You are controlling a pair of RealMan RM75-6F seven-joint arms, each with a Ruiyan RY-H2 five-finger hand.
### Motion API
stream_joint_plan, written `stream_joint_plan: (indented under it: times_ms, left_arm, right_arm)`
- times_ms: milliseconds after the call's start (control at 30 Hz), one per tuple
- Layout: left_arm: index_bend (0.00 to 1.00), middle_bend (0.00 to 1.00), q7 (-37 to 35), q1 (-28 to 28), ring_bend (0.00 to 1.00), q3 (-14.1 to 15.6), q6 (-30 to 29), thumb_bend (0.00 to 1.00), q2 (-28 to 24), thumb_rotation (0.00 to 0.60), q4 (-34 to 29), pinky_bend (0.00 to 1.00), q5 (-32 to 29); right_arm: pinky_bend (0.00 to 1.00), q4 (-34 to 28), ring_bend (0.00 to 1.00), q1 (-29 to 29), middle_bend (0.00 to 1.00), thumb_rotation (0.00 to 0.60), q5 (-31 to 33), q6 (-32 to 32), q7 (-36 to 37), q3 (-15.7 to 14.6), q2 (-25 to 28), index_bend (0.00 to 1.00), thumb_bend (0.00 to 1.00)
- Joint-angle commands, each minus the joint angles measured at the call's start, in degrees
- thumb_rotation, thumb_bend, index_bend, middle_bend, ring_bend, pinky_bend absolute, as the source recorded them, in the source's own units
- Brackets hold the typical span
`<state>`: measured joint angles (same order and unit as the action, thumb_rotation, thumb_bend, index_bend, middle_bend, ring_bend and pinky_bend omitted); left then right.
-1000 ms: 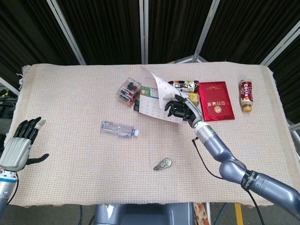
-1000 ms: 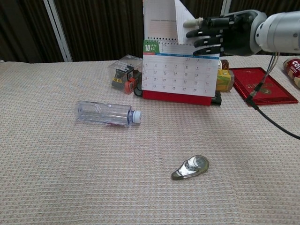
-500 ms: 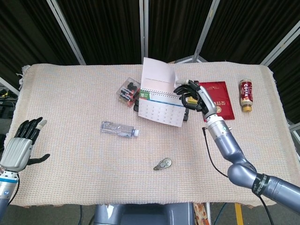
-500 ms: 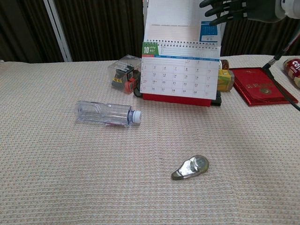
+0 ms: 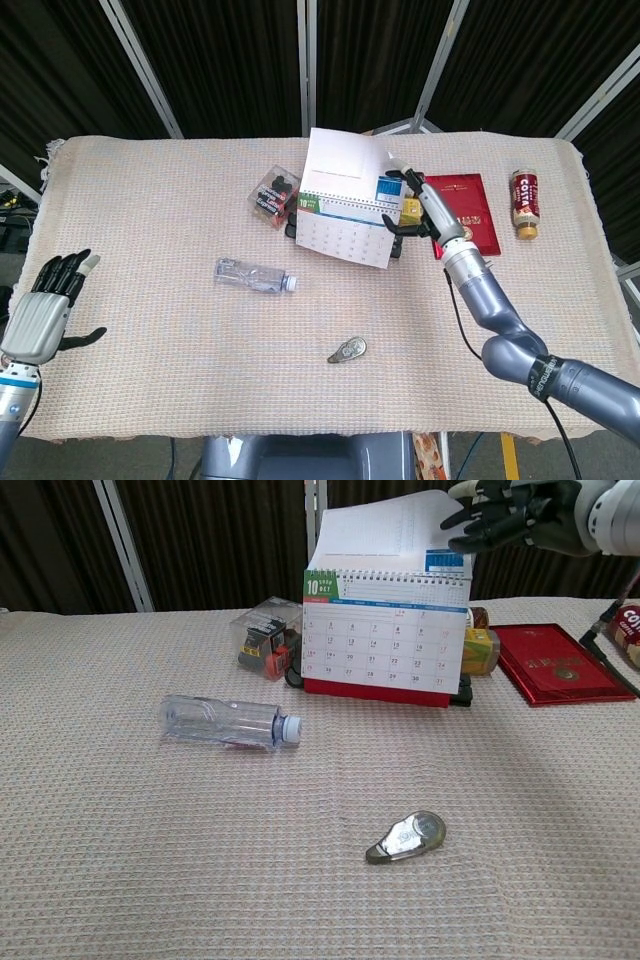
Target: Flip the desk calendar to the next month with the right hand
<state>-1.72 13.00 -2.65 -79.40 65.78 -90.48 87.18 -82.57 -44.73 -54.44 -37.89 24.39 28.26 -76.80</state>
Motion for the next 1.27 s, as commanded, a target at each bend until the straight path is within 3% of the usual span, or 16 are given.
stream_joint_plan:
  times_ms: [33, 333, 567, 700, 833, 967, 1200, 1267]
  left_arm:
    - [0.00, 0.00, 0.1, 0.0, 0.00, 0.1, 0.0, 0.04, 0.0, 0.600, -0.1, 0.00, 0.1]
    - [0.00, 0.00, 0.0, -0.1, 0.00, 0.2, -0.2, 0.04, -0.2, 0.600, -0.5, 0.00, 0.3]
    - [0.00, 0.00, -0.5, 0.0, 0.00, 0.1, -0.1, 0.04, -0.3, 0.600, -0.4, 0.00, 0.2]
    - [0.00, 0.00, -0.9, 0.0, 0.00, 0.0, -0.2, 0.04, -0.4, 0.600, -0.2, 0.00, 0.1]
    - [0.00, 0.00, -0.7, -0.2, 0.00, 0.0, 0.0, 0.04, -0.5, 0.600, -0.1, 0.00, -0.5]
    - [0.00, 0.00, 0.7, -0.4, 0.00, 0.1, -0.2, 0.04, -0.6, 0.600, -0.5, 0.00, -0.6]
    - [0.00, 0.00, 3.0, -1.3, 0.00, 0.9, -0.9, 0.04, -0.4, 0.600, -0.6, 0.00, -0.4]
    - [0.00, 0.00, 3.7, -1.6, 0.00, 1.1, -1.4, 0.04, -0.3, 0.600, -0.5, 0.00, -0.1]
  right_arm:
    - [0.03, 3.0, 0.00, -0.9, 0.10, 0.600, -1.3, 2.8, -0.4, -2.5, -0.5, 0.01, 0.25]
    - [0.06, 6.4, 0.00, -0.8, 0.09, 0.600, -3.9, 5.3, 4.3, -3.2, -2.3, 0.00, 0.22]
    - [0.05, 3.8, 0.00, 0.6, 0.06, 0.600, -9.4, -2.3, 6.8, -1.1, -1.8, 0.00, 0.22]
    - [0.03, 0.7, 0.00, 3.0, 0.05, 0.600, -14.2, -7.4, 7.5, -1.7, 0.3, 0.00, 0.22]
    - [0.04, -3.8, 0.00, 9.0, 0.02, 0.600, -22.2, -16.0, 3.9, -6.6, 5.1, 0.00, 0.26]
    - [0.01, -4.4, 0.00, 15.1, 0.00, 0.600, -27.0, -25.8, -6.2, -11.5, 7.0, 0.00, 0.27]
    - [0.00, 2.7, 0.00, 25.6, 0.00, 0.600, -35.4, -40.3, -23.2, -21.3, 7.6, 0.00, 0.26]
    - [0.00, 4.3, 0.00, 28.7, 0.00, 0.600, -36.8, -44.1, -24.9, -23.5, 7.1, 0.00, 0.26]
